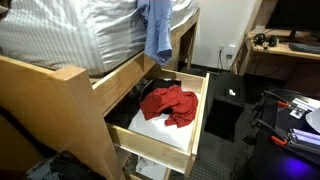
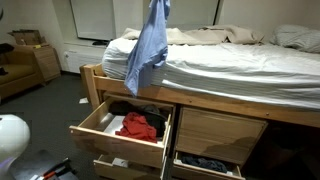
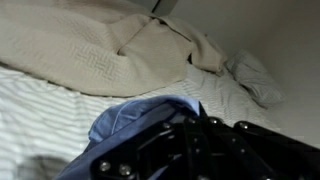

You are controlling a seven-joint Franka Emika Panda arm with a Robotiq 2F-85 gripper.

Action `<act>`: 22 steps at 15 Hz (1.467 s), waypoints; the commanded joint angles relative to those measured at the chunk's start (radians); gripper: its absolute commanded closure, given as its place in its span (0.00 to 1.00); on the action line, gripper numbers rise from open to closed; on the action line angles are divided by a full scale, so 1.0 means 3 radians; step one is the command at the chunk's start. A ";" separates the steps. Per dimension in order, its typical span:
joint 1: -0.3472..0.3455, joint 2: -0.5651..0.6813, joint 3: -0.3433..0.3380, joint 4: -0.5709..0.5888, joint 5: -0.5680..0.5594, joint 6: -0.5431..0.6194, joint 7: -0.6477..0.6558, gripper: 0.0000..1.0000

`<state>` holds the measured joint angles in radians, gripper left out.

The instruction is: Open the left top drawer then put the blue shirt in and out of the drawer then close the top left drawer

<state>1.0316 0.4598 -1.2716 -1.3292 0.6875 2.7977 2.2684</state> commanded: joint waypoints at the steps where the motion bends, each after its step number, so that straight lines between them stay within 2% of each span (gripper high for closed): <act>1: -0.0514 0.0409 -0.0091 0.0848 -0.0012 -0.0103 0.0532 1.00; 4: -0.0751 0.0596 -0.0272 0.1437 -0.0123 -0.0188 0.0980 1.00; 5: -0.0922 0.0454 0.0013 0.1602 -0.0663 -0.0128 0.1326 1.00; 6: -0.1027 0.0475 0.0057 0.1810 -0.0858 -0.0175 0.1508 1.00; 7: -0.0939 0.0717 -0.0423 0.1908 -0.0143 -0.0254 0.1162 1.00; 8: -0.1040 0.0708 -0.0358 0.2030 -0.0178 -0.0258 0.1168 1.00; 9: -0.1145 0.0662 -0.0183 0.2159 -0.0304 -0.0262 0.1255 1.00; 11: -0.1259 0.0540 0.0261 0.2173 -0.0033 -0.0129 0.0924 1.00; 12: -0.1375 0.0484 0.0603 0.2137 0.0211 -0.0068 0.0687 1.00; 14: -0.1594 0.0510 0.1052 0.2079 0.0828 -0.0059 0.0122 1.00; 17: -0.2074 0.0585 0.1764 0.2105 0.1572 -0.0384 -0.0590 1.00; 18: -0.2154 0.0653 0.1836 0.2057 0.1666 -0.0552 -0.0667 1.00; 19: -0.2159 0.0748 0.1769 0.1979 0.1571 -0.0652 -0.0649 1.00; 20: -0.2163 0.0878 0.1731 0.1962 0.1470 -0.0610 -0.0697 1.00; 22: -0.2196 0.1074 0.1812 0.1912 0.1511 -0.0582 -0.0868 1.00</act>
<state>0.3813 0.7125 -0.7545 -0.7460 1.1338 2.6154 2.0724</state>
